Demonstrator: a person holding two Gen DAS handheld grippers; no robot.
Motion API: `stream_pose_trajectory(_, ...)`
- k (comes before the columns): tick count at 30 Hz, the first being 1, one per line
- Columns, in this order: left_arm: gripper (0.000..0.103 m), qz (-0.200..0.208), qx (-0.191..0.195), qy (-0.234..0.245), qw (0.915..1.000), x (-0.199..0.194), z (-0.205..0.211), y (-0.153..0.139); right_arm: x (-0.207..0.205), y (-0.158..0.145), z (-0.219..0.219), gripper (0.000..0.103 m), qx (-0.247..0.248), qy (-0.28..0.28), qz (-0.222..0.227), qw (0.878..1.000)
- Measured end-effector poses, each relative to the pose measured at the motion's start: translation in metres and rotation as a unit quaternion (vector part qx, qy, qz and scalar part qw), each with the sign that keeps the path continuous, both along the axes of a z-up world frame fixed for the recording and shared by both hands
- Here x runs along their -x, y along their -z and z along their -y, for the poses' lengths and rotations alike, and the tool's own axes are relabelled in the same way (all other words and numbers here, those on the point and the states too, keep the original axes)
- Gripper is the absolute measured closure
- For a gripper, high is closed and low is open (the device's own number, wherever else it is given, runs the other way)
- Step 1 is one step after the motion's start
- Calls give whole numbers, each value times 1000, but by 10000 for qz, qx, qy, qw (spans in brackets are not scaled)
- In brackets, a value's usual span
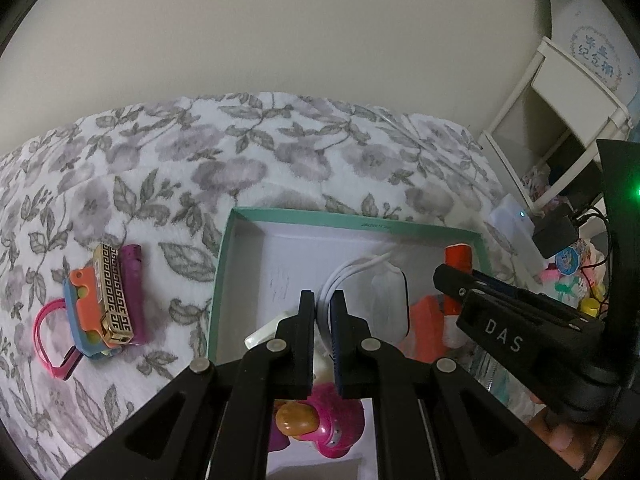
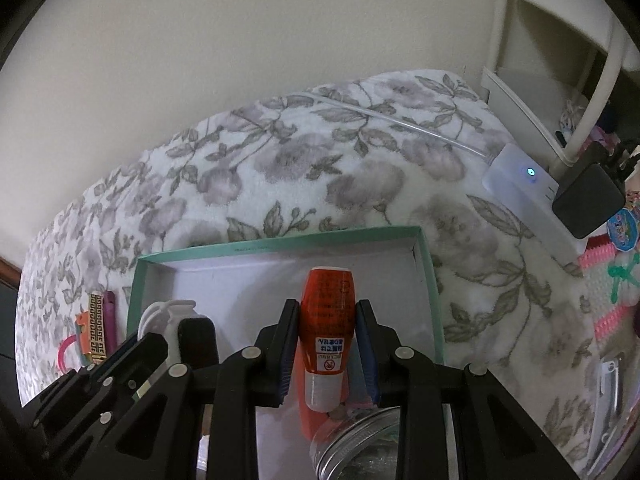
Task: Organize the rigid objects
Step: 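Carry the white cable case over the tray with left while right carries the bottle there, then release the white cable case with left while right releases the bottle in the tray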
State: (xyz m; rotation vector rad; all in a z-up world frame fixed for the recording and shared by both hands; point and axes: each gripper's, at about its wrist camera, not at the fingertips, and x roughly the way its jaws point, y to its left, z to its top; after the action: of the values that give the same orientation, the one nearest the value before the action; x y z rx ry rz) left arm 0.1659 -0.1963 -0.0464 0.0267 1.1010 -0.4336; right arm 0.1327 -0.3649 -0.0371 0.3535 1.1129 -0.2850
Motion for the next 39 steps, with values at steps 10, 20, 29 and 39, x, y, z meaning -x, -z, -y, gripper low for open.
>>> stream_pose_trajectory(10, 80, 4, -10, -66, 10000, -2, -4, -4, 2, -15, -1, 69, 156, -13, 194, 9997)
stream_pose_trajectory(20, 74, 261, -12, -526, 9983, -7, -30, -27, 9, -45, -2, 68, 407, 23, 537, 9977)
stream_pose_trajectory(29, 37, 633, -274, -1144, 9910, -12, -62, -52, 13, -58, -8, 42, 645, 8, 660, 9957)
stream_pose_trajectory(39, 17, 782, -365, -1470, 9854, -13, -75, -56, 8, -54, -16, 22, 801, -165, 622, 9947)
